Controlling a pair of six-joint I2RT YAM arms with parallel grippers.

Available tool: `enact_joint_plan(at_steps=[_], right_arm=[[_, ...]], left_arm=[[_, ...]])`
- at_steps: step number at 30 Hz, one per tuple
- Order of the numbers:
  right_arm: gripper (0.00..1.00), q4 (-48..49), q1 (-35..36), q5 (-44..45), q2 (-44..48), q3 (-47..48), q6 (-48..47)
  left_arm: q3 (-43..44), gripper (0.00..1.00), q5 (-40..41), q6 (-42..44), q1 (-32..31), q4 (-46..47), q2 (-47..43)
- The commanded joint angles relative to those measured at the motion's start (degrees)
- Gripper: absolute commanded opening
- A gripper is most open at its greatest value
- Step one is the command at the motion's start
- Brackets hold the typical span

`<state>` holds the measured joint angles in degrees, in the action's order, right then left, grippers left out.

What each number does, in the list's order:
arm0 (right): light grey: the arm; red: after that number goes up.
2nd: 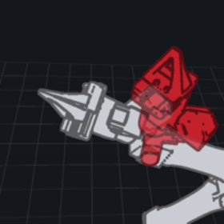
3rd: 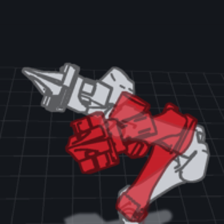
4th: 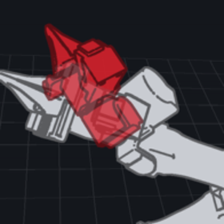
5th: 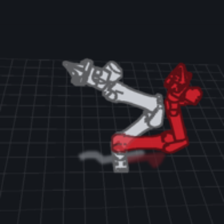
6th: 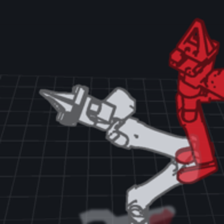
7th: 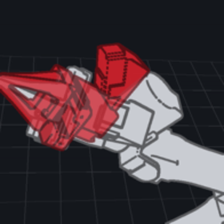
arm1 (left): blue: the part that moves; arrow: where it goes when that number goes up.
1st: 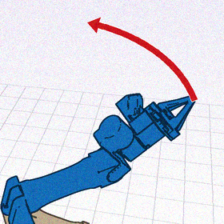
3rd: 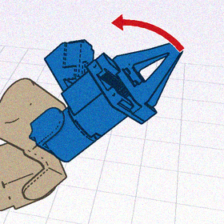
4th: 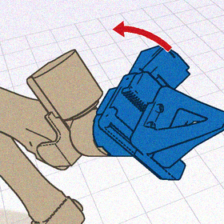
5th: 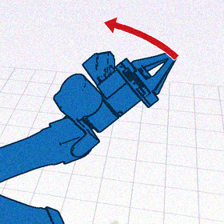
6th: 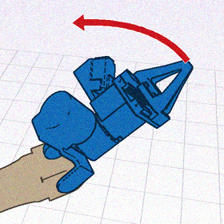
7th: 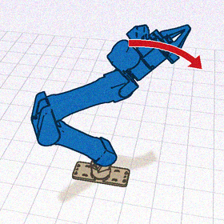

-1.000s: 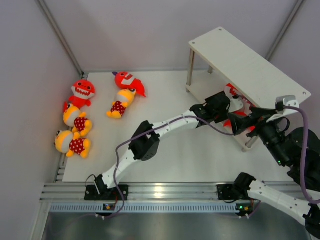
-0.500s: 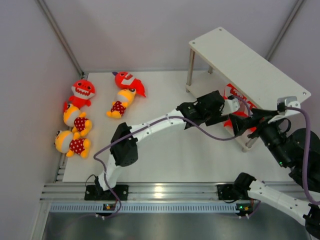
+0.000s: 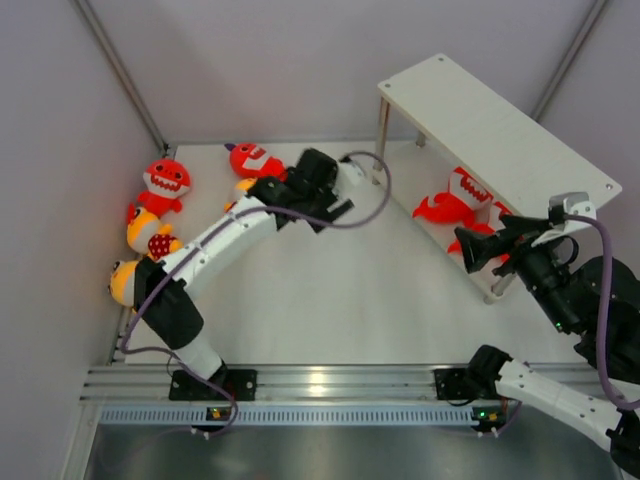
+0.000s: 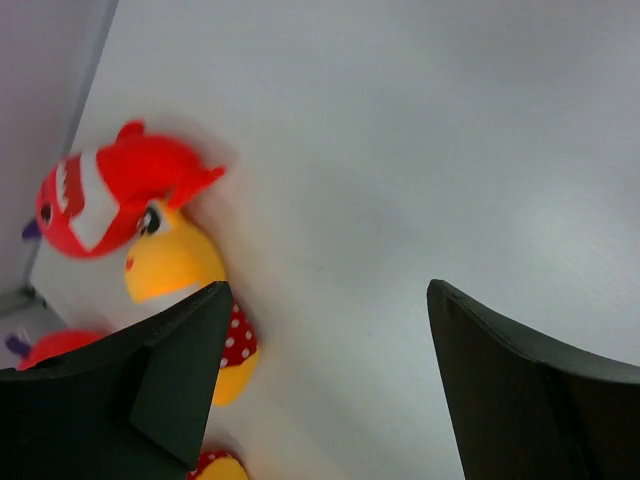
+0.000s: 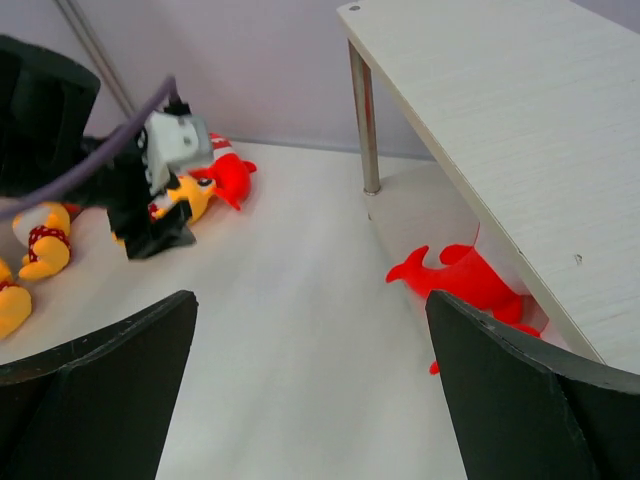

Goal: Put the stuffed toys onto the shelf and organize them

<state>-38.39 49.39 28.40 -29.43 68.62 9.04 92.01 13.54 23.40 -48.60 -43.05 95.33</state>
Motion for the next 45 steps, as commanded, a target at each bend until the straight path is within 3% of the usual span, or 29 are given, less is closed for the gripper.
enact_joint_plan(at_steps=[1, 4, 6, 10, 20, 28, 33, 36, 38, 39, 40, 43, 45], right_arm=[[0.99, 3.58, 0.45, -0.81, -1.07, -1.12, -2.44], [1.00, 4.46, 0.36, -0.37, -1.42, -2.34, -2.88], [0.99, 5.25, 0.36, -0.02, -1.86, -2.88, -3.41], [1.00, 5.17, 0.36, 0.78, -2.74, -3.05, -2.98], [0.99, 4.20, 0.45, 2.89, -3.88, -1.91, -3.68], [0.99, 4.20, 0.36, 2.80, -5.46, -2.70, -3.94], [0.99, 4.29, 0.36, 2.18, -7.57, -2.53, -5.17], [1.00, 4.38, 0.36, 2.09, -8.27, -2.44, -5.52], [1.00, 4.20, 0.36, 2.01, -8.45, -2.09, -5.78], [0.99, 4.12, 0.36, 2.09, -8.28, -1.91, -5.79], [0.99, 4.38, 0.36, 2.27, -7.84, -1.74, -5.87], [0.99, 4.64, 0.36, 2.45, -7.13, -2.00, -5.79], [0.99, 4.99, 0.45, 2.62, -6.26, -2.17, -5.70]], left_arm=[[1.67, 0.84, -3.34, -5.28, 19.56, -0.99, -0.69], [7.56, 0.80, -3.96, -9.67, 29.84, -0.81, 3.79], [11.33, 0.78, -6.92, -13.81, 31.45, -0.72, 8.45], [15.91, 0.79, -8.80, -20.40, 29.80, 1.03, 16.80], [36.64, 0.82, 15.34, -28.15, 29.17, 4.46, 42.19], [35.87, 0.82, 22.84, -22.53, 29.26, 12.98, 46.96], [36.84, 0.81, 20.13, -22.35, 29.70, 14.57, 48.81], [37.72, 0.74, 19.34, -22.34, 30.23, 14.66, 50.13], [36.76, 0.61, 18.46, -23.13, 30.93, 14.66, 50.39], [36.23, 0.54, 17.76, -23.22, 31.98, 14.57, 50.48], [35.70, 0.36, 16.53, -23.14, 32.51, 14.57, 50.13], [32.54, 0.00, 12.33, -22.09, 34.18, 14.66, 48.12], [28.15, 0.00, 7.24, -20.42, 34.45, 14.75, 43.56]])
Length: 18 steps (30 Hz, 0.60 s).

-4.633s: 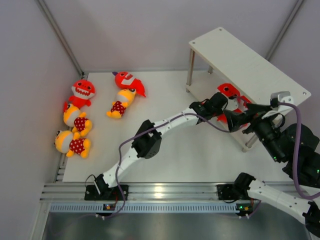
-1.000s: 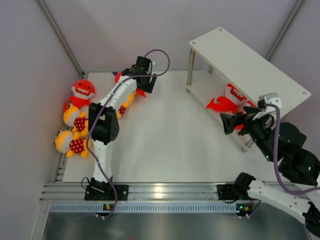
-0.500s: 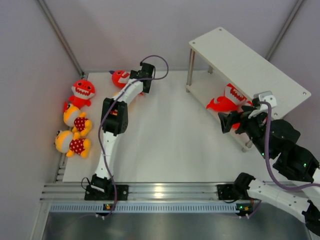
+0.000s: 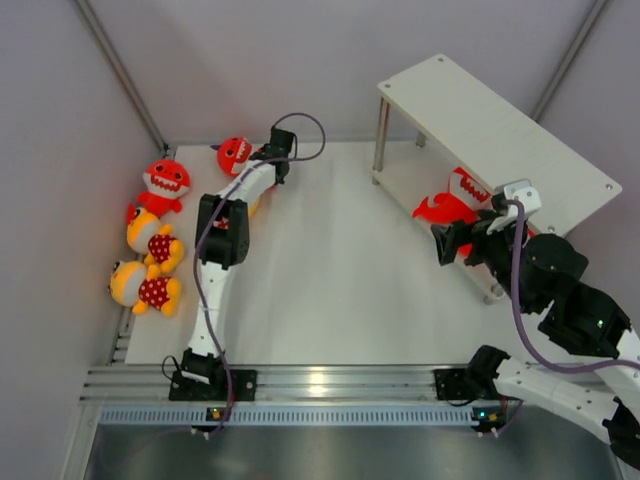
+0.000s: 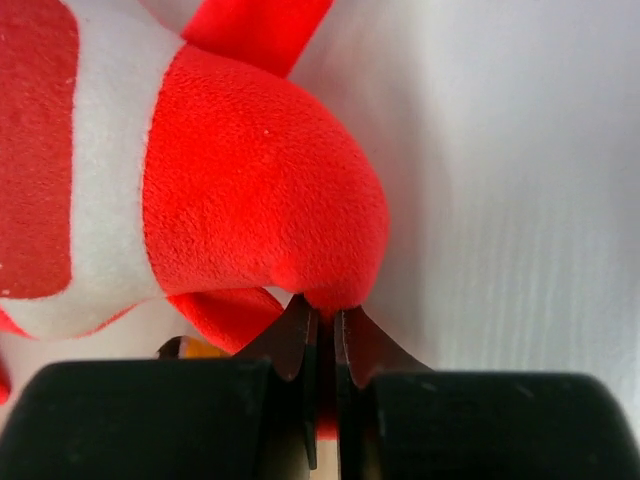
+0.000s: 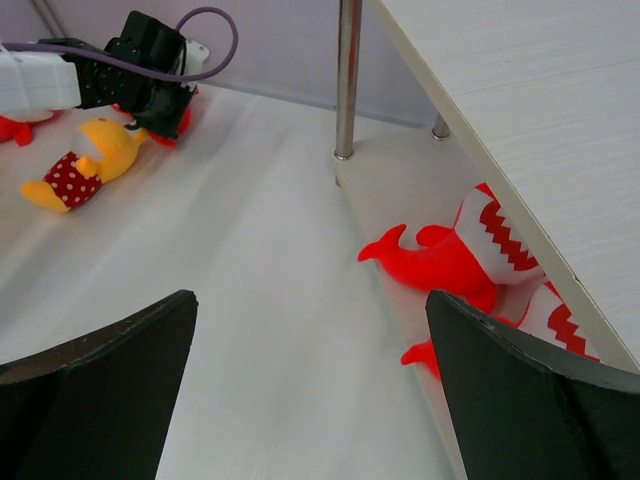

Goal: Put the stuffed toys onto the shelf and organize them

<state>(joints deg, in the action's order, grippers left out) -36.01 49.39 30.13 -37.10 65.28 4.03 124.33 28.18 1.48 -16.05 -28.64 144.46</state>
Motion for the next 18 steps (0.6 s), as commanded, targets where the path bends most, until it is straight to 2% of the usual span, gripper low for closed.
enact_joint_plan(at_steps=[1, 2, 4, 5, 10, 13, 15, 18], right_arm=[[0.99, 2.87, 0.45, 0.90, 1.68, 0.91, -0.61], [1.00, 2.79, 0.45, 1.07, 2.03, 0.91, -0.60], [0.99, 2.70, 0.36, 0.72, 2.30, 0.99, -0.34], [0.99, 2.61, 0.36, 0.55, 2.47, 1.08, -0.17], [0.99, 2.96, 0.45, -0.77, 4.22, 0.47, 0.89], [0.99, 4.10, 0.36, -1.74, 5.89, -0.59, 1.50], [1.00, 4.46, 0.36, -2.27, 6.60, -0.94, 1.77], [0.99, 4.46, 0.36, -2.62, 7.83, -1.03, 2.56]], left_arm=[[-5.75, 0.00, -11.36, 3.95, 1.90, 0.26, -9.34], [-9.51, 0.00, -20.10, 5.63, 1.82, 0.17, -11.64], [-14.45, 0.00, -26.92, 9.57, 1.73, 0.17, -19.17], [-19.26, 0.00, -33.13, 11.34, 1.73, -0.01, -21.66], [-34.38, 0.00, -39.51, 22.49, 1.64, -0.71, -38.07], [-40.19, 0.00, -43.38, 29.60, 0.94, -5.62, -45.29], [-43.11, 0.00, -45.57, 34.01, -0.81, -8.96, -48.38], [-47.07, 0.00, -44.89, 35.96, -5.73, -13.00, -52.44]])
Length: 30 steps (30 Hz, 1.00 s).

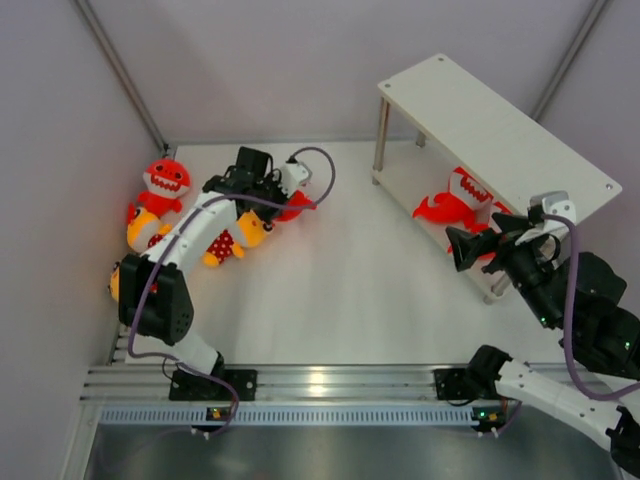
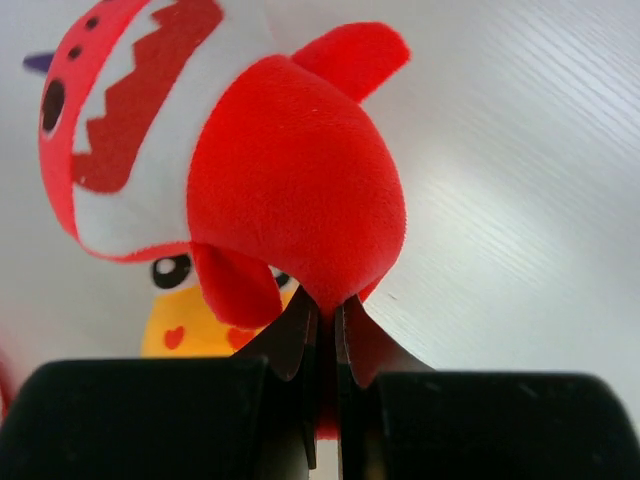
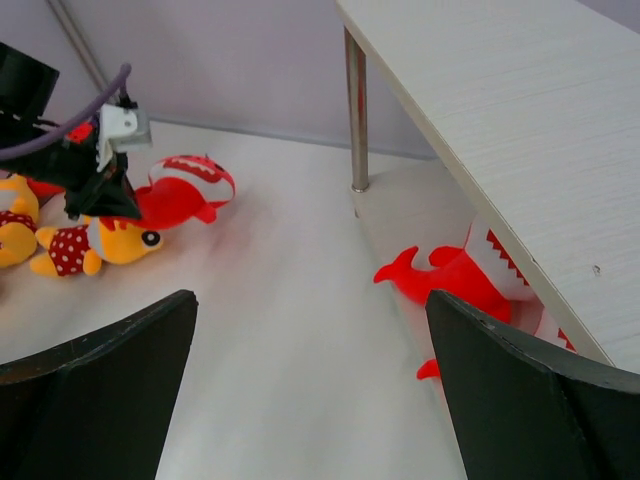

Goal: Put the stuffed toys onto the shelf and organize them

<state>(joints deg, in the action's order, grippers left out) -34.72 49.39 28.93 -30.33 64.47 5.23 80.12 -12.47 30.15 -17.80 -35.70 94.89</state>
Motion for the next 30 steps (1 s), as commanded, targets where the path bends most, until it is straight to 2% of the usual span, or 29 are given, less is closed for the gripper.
enact_joint_plan(at_steps=[1, 4, 8, 11, 12, 15, 19, 30], right_arm=[[1.00, 3.25, 0.45, -1.68, 1.67, -0.22, 1.88], [0.99, 2.91, 0.45, -2.21, 2.64, 0.13, 2.93], [0.99, 1.15, 0.36, -2.30, 3.61, 1.62, 3.82], [0.99, 0.71, 0.36, -2.12, 4.40, 1.89, 4.08], [0.99, 0.97, 0.36, -2.12, 4.66, 1.63, 4.08], [0.99, 2.10, 0.45, -2.12, 5.80, 0.49, 3.73], [0.99, 2.90, 0.36, -2.91, 7.38, -1.27, 3.38], [0.99, -0.96, 0.45, 1.30, 9.93, -0.13, -0.05]], left_arm=[[-3.73, 0.00, -3.19, 8.07, -5.47, -6.83, -3.65], [-4.53, 0.00, 2.68, 10.26, -13.98, -7.89, -4.54], [0.47, 0.00, 6.23, 11.06, -20.41, -9.65, -3.84], [2.24, 0.00, 5.70, 16.41, -22.97, -9.56, -5.33], [2.24, 0.00, 5.53, 20.43, -23.50, -9.47, -5.77], [4.60, 0.00, 3.51, 24.59, -23.77, -9.30, -4.90], [13.63, 0.00, 4.73, 22.94, -23.77, -7.72, 2.73], [26.57, 0.00, 3.77, 24.51, -24.56, 4.32, 17.59]])
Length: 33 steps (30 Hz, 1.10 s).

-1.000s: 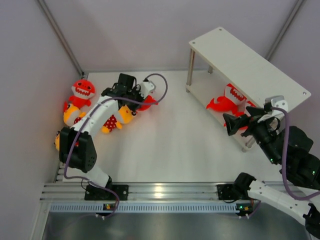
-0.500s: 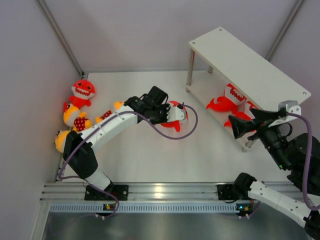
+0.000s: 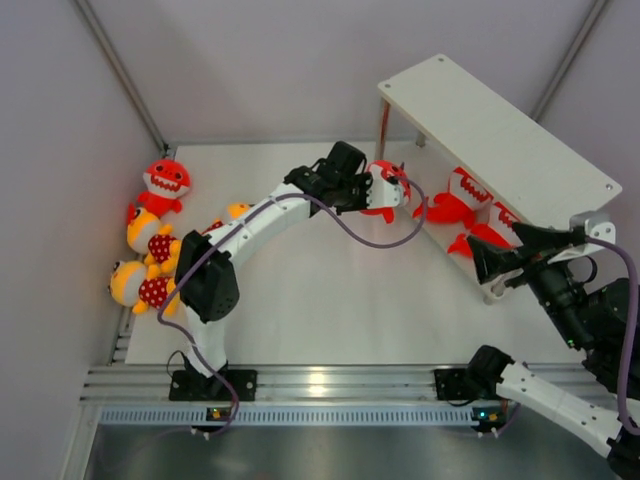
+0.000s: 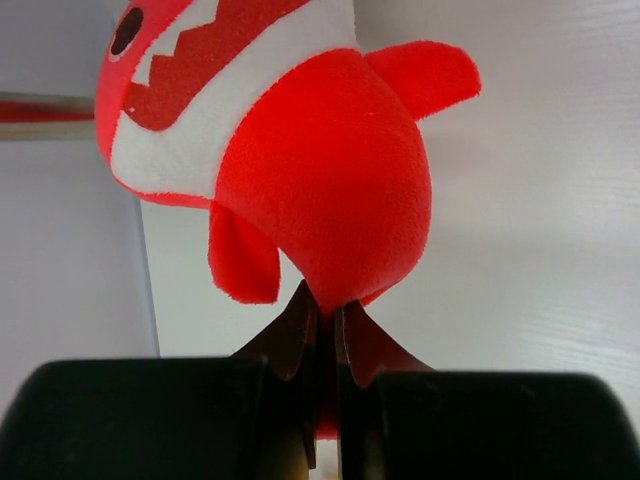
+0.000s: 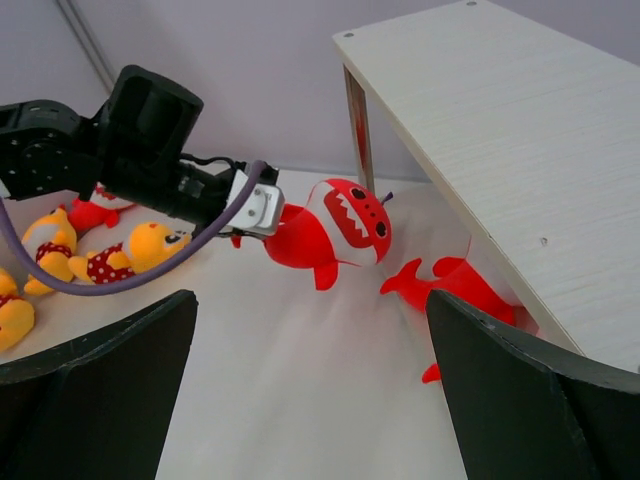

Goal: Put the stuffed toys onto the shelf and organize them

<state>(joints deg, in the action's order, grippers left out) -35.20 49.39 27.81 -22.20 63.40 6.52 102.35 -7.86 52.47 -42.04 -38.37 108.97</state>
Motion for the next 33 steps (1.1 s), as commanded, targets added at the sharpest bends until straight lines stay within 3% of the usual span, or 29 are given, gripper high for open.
enact_joint_plan(at_steps=[1, 15, 21, 26, 28, 29, 32, 33], right_arm=[[1.00, -0.48, 0.45, 3.03, 2.50, 0.85, -1.34], [0.99, -3.73, 0.45, 5.67, 1.63, 2.78, -1.69], [0.99, -5.58, 0.45, 6.28, 0.66, 4.19, -1.08], [0.99, -6.02, 0.45, 6.55, 0.14, 4.54, -0.55], [0.99, -6.02, 0.36, 6.73, -0.13, 4.54, -0.55], [0.99, -6.02, 0.36, 6.73, -0.13, 4.46, -0.37], [0.99, -5.67, 0.36, 6.55, -0.30, 4.37, -0.37], [0.99, -5.67, 0.36, 6.38, -0.39, 4.37, -0.37]], left_arm=[[6.01, 0.00, -0.93, 2.20, -0.32, 9.43, 4.58], [24.11, 0.00, -4.89, -3.42, -0.32, 21.04, 23.02], [27.90, 0.00, -6.11, -2.81, 0.21, 28.60, 29.45], [27.30, 0.01, -8.57, -3.68, 0.29, 29.05, 30.69], [26.15, 0.13, -8.67, -4.13, 0.21, 29.05, 30.08], [25.98, 0.32, -8.40, -4.82, 0.21, 29.05, 29.55], [24.75, 0.70, -6.83, -4.57, 0.21, 29.05, 28.41], [24.40, 0.74, -6.73, -4.39, 0.21, 29.05, 27.97]])
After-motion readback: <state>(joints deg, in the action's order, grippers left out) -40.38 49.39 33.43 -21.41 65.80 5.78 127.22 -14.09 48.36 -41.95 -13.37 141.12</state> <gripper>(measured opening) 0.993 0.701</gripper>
